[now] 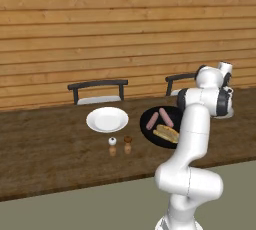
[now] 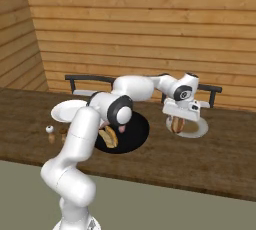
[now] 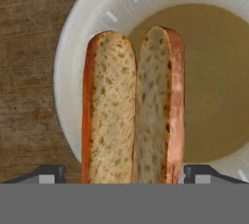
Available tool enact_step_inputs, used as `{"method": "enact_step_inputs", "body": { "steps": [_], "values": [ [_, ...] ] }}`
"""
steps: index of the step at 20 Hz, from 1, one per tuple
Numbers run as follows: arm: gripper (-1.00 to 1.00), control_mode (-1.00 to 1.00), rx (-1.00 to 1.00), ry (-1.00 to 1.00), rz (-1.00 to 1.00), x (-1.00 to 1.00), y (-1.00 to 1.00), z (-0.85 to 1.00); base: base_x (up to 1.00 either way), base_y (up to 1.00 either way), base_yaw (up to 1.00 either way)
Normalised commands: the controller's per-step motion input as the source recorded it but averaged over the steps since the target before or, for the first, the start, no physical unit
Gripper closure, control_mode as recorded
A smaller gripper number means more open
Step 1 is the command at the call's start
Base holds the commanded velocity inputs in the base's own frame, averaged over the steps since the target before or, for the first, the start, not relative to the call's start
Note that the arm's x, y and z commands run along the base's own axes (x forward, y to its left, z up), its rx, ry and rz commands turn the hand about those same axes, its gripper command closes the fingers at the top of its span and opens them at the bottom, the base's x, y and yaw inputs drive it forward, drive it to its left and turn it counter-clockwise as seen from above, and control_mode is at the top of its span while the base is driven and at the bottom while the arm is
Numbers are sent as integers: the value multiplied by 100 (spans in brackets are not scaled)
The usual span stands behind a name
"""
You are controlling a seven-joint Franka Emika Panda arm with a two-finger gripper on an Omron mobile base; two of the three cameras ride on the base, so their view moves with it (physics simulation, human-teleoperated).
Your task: Place one bun and one sausage from the bowl on each plate.
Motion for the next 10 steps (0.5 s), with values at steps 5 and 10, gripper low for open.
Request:
{"method": "enact_step_inputs", "body": {
  "steps": [5, 10],
  "values": [
    [-100, -100, 0, -4, -4, -98, 21, 0, 0, 0, 0],
    [-100, -100, -17, -23, -10, -97, 99, 12, 0, 0, 0]
  ]
}}
